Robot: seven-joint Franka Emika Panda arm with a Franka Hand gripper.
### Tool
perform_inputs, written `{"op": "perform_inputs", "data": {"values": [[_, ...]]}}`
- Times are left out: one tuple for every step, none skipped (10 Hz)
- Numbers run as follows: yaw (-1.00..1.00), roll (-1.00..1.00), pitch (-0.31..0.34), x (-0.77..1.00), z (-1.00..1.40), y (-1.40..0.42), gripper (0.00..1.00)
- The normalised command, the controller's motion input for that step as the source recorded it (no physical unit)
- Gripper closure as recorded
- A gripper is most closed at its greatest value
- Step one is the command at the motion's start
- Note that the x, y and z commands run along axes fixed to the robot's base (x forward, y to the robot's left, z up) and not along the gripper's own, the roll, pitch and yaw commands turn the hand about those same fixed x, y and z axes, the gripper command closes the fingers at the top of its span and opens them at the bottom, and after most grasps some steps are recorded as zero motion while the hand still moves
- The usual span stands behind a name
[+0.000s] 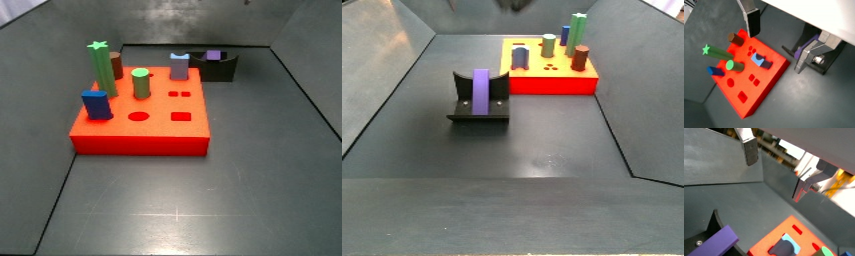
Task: Pick up the rectangle object. Move up. Place the rectangle object on the fixture. Regrasp the rectangle object. Move to above the board. Insert the rectangle object.
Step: Regrasp the rectangle object.
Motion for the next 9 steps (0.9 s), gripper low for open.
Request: {"op": "perform_inputs", "data": {"values": [[0.03,1.0,0.026,-0.04,0.03,-0.07,0.0],[0.03,1.0,0.027,-0.02,0.04,-0.04,0.0],[0.03,1.0,0.024,-0.03,0.03,-0.04,0.0],[0.03,1.0,0.017,-0.04,0.02,-0.04,0.0],[0.03,1.0,0.014,-0.04,0.01,-0.03,0.0],[0.03,1.0,0.006,-0.05,0.01,-0.03,0.0],[0.03,1.0,0.002,-0.05,0.01,-0.02,0.0],[0.03,1.0,-0.009,-0.04,0.0,-0.02,0.0],[0.03,1.0,-0.013,-0.04,0.0,-0.02,0.0]]}}
